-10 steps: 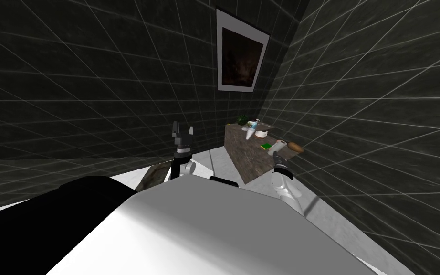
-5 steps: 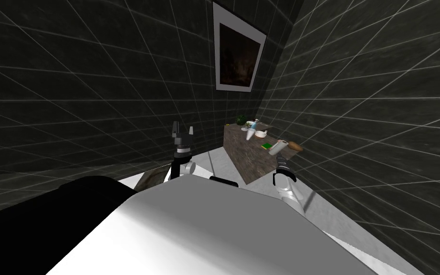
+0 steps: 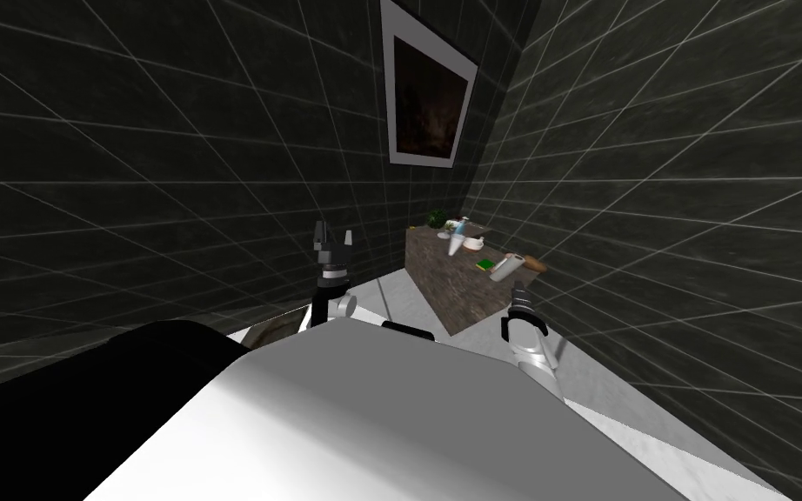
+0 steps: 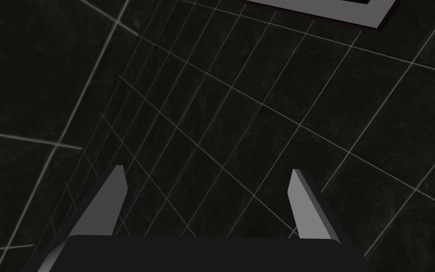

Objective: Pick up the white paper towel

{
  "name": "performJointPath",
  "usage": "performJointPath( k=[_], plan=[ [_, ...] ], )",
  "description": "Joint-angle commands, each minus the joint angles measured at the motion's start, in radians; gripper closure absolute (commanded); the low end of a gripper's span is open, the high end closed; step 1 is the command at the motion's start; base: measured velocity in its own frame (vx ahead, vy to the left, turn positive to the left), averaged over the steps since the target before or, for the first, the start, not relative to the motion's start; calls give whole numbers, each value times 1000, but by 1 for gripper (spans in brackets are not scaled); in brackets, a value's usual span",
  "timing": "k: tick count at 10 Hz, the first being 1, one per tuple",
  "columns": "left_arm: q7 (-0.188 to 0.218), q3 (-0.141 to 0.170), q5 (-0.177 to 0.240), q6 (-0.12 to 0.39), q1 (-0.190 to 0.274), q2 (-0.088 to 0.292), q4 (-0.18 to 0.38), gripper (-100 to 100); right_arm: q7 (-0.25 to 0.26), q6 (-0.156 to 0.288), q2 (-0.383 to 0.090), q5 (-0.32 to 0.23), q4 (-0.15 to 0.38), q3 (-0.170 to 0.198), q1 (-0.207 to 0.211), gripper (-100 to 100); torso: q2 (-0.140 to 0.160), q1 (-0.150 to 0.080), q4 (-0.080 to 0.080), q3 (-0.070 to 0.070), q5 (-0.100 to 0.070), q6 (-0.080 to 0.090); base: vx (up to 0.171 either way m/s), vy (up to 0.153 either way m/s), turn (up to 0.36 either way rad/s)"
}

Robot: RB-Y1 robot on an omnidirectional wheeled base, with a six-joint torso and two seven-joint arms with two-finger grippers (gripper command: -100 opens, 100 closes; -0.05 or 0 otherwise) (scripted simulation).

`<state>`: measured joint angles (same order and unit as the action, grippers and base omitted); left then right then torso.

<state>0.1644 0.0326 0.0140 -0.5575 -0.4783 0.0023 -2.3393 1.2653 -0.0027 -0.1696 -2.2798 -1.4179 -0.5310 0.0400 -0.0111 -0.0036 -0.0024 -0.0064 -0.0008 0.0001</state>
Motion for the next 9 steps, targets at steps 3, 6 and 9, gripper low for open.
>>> performJointPath(
  k=[3, 6, 9],
  plan=[
    [0, 0, 0, 0, 0, 0, 0, 0, -60, -29, -2, 84, -3, -24, -2, -100, 0, -2, 0, 0, 0, 0, 47, 69, -70],
    [0, 0, 0, 0, 0, 0, 0, 0, -127, -62, -4, 170, -8, -52, -3, -100, 1, -3, 0, 1, 0, -1, 41, 62, -88],
    [0, 0, 0, 0, 0, 0, 0, 0, -160, -78, -4, 232, -11, -65, -4, -100, 1, -3, 0, 0, -1, 0, 36, 51, -66]
  ],
)
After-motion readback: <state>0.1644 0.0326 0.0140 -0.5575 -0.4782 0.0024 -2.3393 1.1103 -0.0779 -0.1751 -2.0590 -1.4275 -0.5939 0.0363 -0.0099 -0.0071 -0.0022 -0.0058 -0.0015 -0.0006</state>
